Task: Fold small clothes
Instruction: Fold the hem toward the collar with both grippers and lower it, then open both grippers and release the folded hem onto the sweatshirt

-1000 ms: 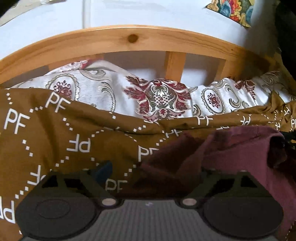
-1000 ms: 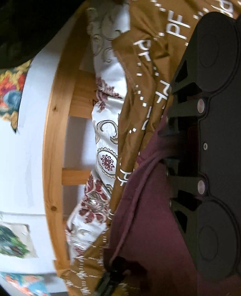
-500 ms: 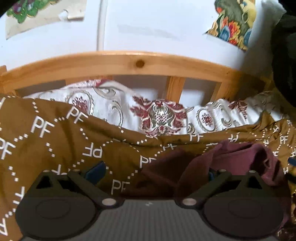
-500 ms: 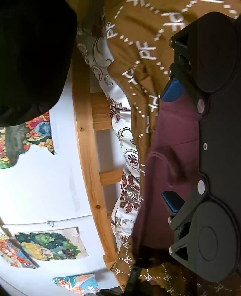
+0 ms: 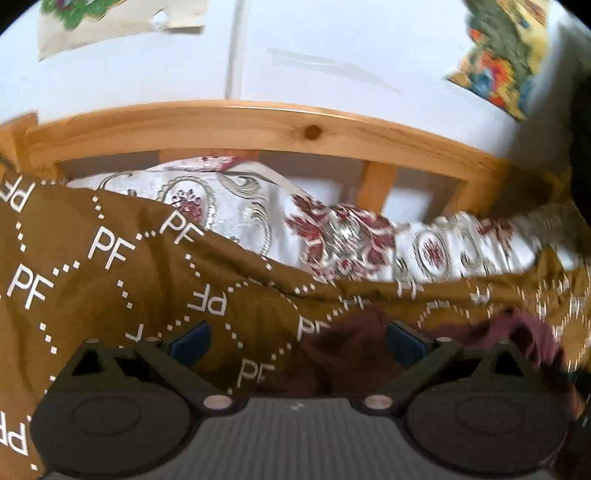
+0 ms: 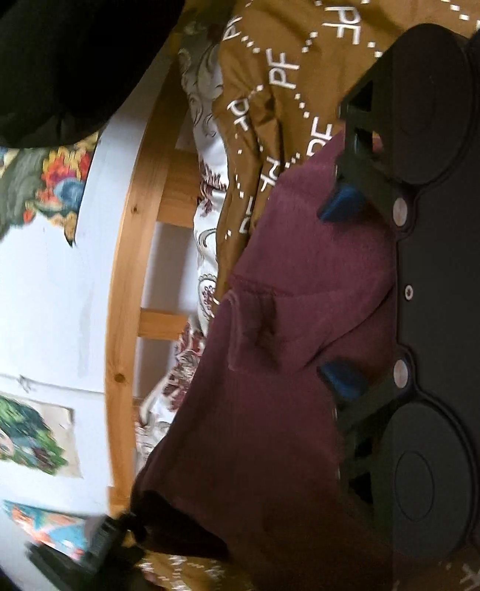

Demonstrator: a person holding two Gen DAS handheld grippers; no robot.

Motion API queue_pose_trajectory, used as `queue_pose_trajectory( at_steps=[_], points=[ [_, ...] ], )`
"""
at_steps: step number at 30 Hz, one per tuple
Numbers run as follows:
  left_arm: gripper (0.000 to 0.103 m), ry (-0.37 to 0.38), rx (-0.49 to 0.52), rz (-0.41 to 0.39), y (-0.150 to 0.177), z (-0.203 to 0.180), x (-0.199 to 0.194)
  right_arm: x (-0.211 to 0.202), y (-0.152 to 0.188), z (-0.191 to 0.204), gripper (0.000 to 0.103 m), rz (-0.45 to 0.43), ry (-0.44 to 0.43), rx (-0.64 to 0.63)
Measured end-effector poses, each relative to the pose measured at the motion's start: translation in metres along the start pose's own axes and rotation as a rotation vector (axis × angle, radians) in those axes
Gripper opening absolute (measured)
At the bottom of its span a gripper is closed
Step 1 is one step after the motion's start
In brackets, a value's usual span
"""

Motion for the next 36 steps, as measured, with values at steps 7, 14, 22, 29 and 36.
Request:
queue_pose_trajectory(
  at_steps=[7,14,22,29,36],
  points=[
    [0.102,0.162,-0.276,-0.034,-0.003,0.040,0.002,-0.004,-0.003,-0.031,0.004,-0.059,-0.059,0.214],
    [0.102,0.207,-0.014,0.052,0.035,0.001,-0.008,-0.007,-0.006,-0.063,0.003,-0.063,-0.069,0.404],
    [0.087,0.129,0.207,0.157,0.082,-0.041,0.009,-0.001,-0.001,-0.055,0.040,-0.064,-0.131,0.414],
    [0.015,0.106,0.145,0.095,0.074,-0.035,0.011,0.003,0.006,-0.057,0.029,-0.050,-0.108,0.434],
    [0.002,0.041,0.081,-0.057,0.063,-0.030,-0.004,-0.004,0.009,-0.062,0.005,-0.108,-0.063,0.469]
  ],
)
Point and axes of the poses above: each gripper's, at about its wrist camera, not at the fingertips, and x roughly the way its jaws point, z to its left, y to its underside, the point moved 3 cm from there along x, roughly the way its jaws point, and after that the axes turned 2 degrees about x, right-handed, at the moved point
